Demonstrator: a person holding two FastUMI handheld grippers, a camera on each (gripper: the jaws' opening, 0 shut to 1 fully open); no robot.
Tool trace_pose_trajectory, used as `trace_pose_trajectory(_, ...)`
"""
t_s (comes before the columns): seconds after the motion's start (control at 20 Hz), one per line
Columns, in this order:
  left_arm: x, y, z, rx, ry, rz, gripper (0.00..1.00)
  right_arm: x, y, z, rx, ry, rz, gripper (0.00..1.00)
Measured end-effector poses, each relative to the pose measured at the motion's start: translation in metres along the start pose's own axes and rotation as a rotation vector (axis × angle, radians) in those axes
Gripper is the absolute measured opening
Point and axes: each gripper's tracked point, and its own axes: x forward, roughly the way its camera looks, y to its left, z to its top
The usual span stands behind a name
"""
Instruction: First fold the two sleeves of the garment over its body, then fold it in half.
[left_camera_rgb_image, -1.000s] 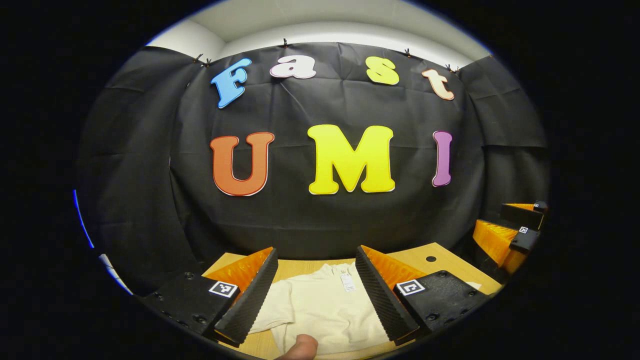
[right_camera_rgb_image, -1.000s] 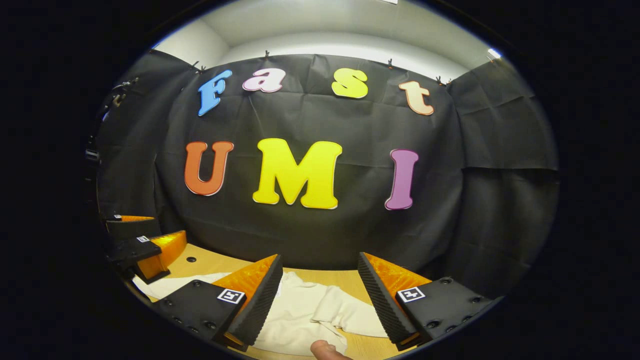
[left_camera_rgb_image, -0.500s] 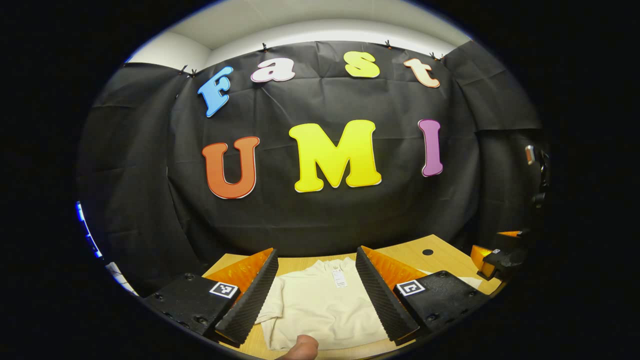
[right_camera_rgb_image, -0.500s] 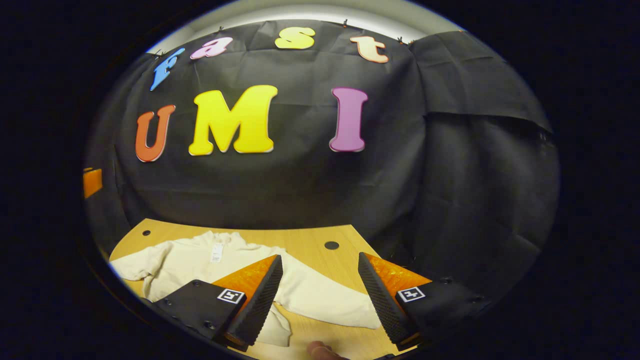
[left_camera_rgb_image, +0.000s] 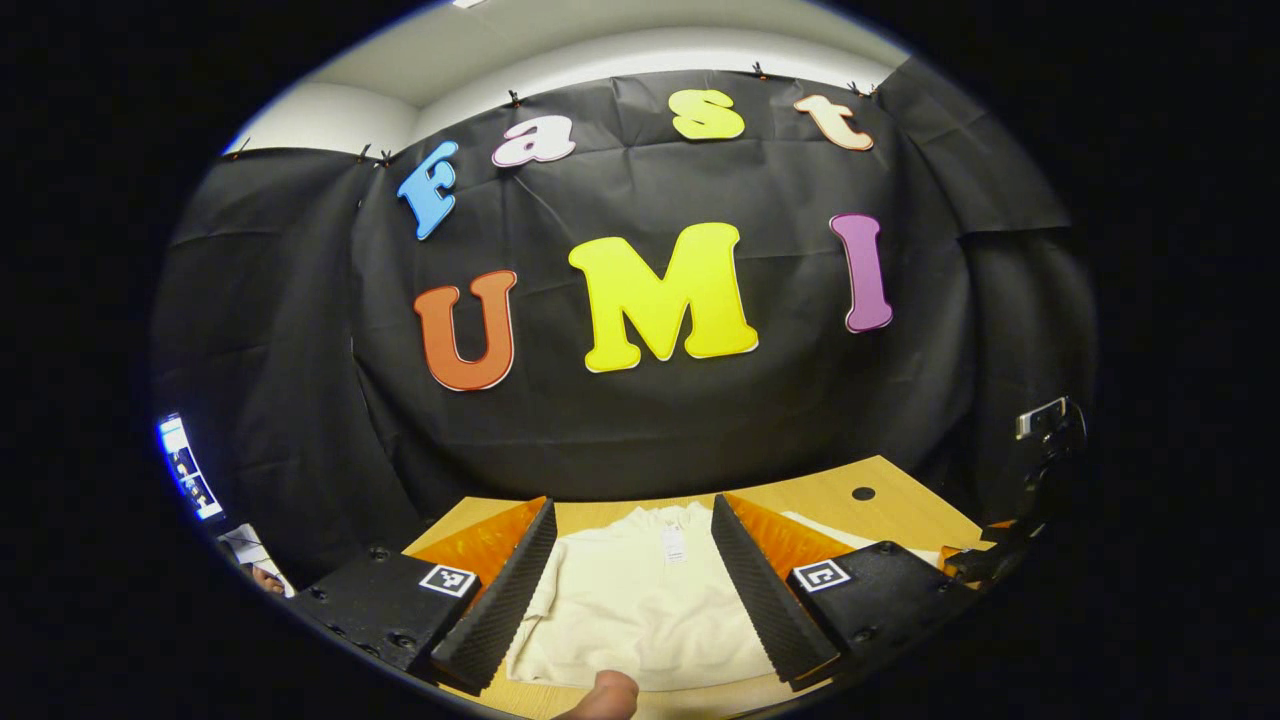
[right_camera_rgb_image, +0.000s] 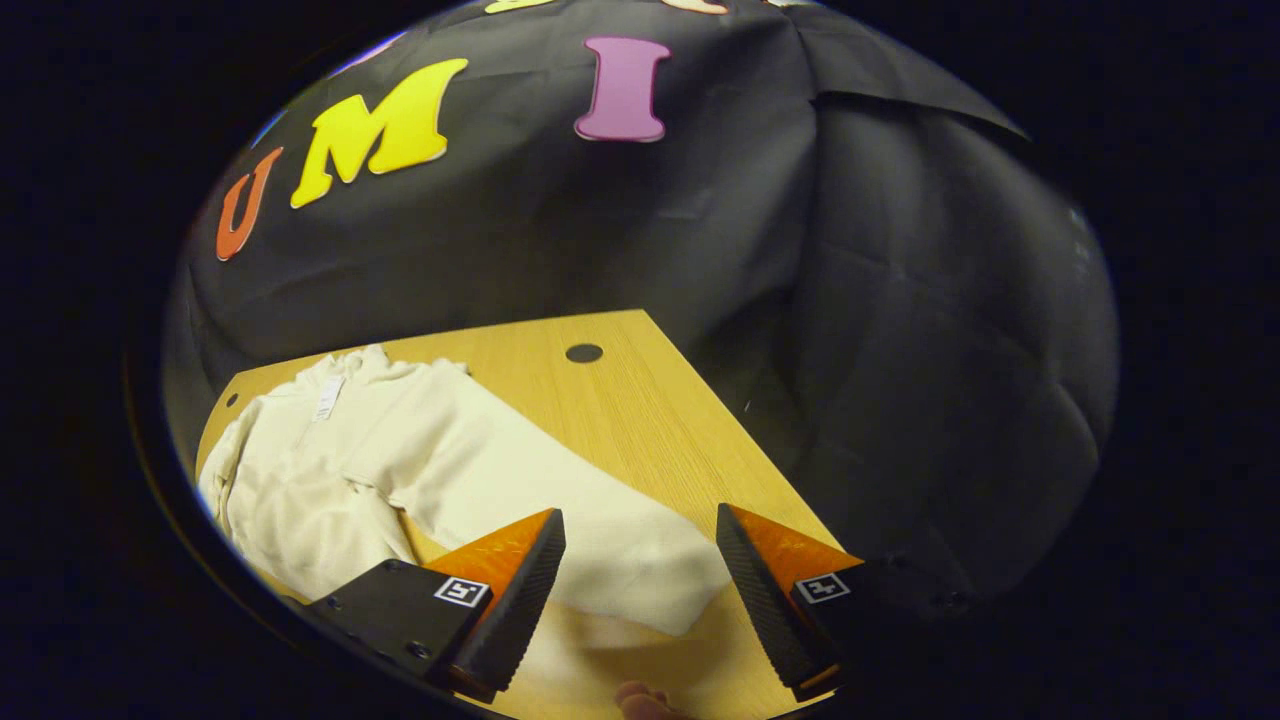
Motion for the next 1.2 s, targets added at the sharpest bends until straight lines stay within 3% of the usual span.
trace_pose_trajectory(0.35, 0.007, 0.014, 0.011, 0.019, -0.038, 0.001, 0.99, 0.035, -0.024, -0.052, 0.159, 0.233, -0.145, 0.95)
trace_pose_trajectory(0.55, 0.006, 0.022, 0.01, 0.005, -0.038, -0.009, 0.99, 0.037, -0.025, -0.07, 0.278, 0.342, -0.15, 0.94)
trace_pose_trajectory(0.8, 0.006, 0.038, 0.006, -0.004, -0.033, 0.002, 0.99, 0.042, -0.024, -0.067, 0.288, 0.41, -0.145, 0.93)
trace_pose_trajectory(0.9, 0.004, 0.046, 0.006, -0.009, -0.043, 0.011, 0.99, 0.045, -0.024, -0.064, 0.299, 0.474, -0.152, 0.81)
trace_pose_trajectory(1.0, 0.003, 0.047, 0.002, -0.016, -0.036, 0.011, 0.99, 0.05, -0.02, -0.062, 0.307, 0.506, -0.143, 0.77)
trace_pose_trajectory(1.15, -0.001, 0.055, 0.0, -0.013, -0.037, 0.025, 0.99, 0.057, -0.014, -0.057, 0.334, 0.54, -0.121, 0.58)
trace_pose_trajectory(1.2, -0.002, 0.059, 0.001, -0.016, -0.042, 0.03, 0.99, 0.06, -0.011, -0.056, 0.354, 0.555, -0.12, 0.41)
